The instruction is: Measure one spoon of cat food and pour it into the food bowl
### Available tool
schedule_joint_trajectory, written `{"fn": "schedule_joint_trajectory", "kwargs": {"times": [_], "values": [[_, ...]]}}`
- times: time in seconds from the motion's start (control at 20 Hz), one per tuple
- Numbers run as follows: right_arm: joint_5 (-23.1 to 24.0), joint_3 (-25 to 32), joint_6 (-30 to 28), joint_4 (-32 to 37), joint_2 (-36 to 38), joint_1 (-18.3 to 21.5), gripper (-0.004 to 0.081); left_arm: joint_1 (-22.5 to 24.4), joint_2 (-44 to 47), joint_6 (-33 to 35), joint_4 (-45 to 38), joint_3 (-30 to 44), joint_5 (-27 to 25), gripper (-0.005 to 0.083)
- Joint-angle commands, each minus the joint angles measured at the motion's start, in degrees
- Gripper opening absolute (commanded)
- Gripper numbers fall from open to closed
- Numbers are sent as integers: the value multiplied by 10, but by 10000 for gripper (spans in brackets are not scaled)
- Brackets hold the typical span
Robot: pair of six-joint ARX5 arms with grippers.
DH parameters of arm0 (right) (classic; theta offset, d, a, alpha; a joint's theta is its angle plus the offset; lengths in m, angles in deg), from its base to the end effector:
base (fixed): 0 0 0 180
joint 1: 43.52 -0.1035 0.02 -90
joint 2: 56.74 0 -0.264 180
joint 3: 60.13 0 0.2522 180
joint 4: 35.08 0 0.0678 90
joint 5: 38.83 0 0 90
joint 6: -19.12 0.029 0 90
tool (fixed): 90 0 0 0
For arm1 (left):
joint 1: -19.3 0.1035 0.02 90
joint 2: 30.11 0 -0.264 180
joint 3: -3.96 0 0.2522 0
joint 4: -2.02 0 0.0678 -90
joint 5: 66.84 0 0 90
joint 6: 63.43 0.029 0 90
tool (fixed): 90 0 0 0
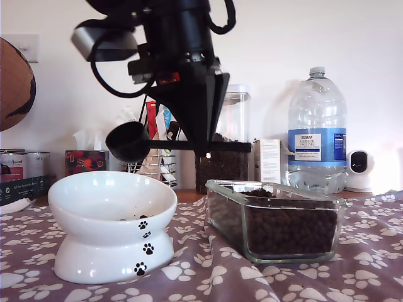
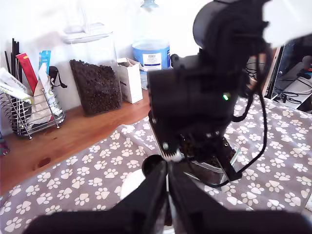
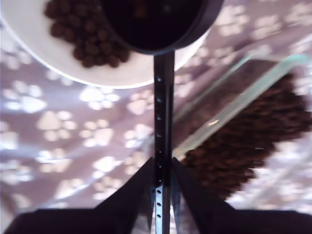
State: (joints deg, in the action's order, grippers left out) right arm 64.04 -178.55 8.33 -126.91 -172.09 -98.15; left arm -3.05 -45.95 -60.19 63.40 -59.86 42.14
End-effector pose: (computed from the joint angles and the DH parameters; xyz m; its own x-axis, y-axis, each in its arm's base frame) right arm 0.2293 0.3118 0.2595 0.1938 -0.1117 -0.9746 -0.8865 0.4056 -0.2228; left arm 0.0218 -0.0192 0.3409 0.7271 -0.6506 -0.2191 0.6633 0.7481 -0.0203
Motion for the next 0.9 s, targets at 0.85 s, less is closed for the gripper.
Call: {"fn": "schedule_joint_trajectory", "kwargs": {"times": [0.85], "values": [[-259, 4, 211, -9, 22, 180, -13, 1, 0, 48, 25, 2, -16, -19]]}}
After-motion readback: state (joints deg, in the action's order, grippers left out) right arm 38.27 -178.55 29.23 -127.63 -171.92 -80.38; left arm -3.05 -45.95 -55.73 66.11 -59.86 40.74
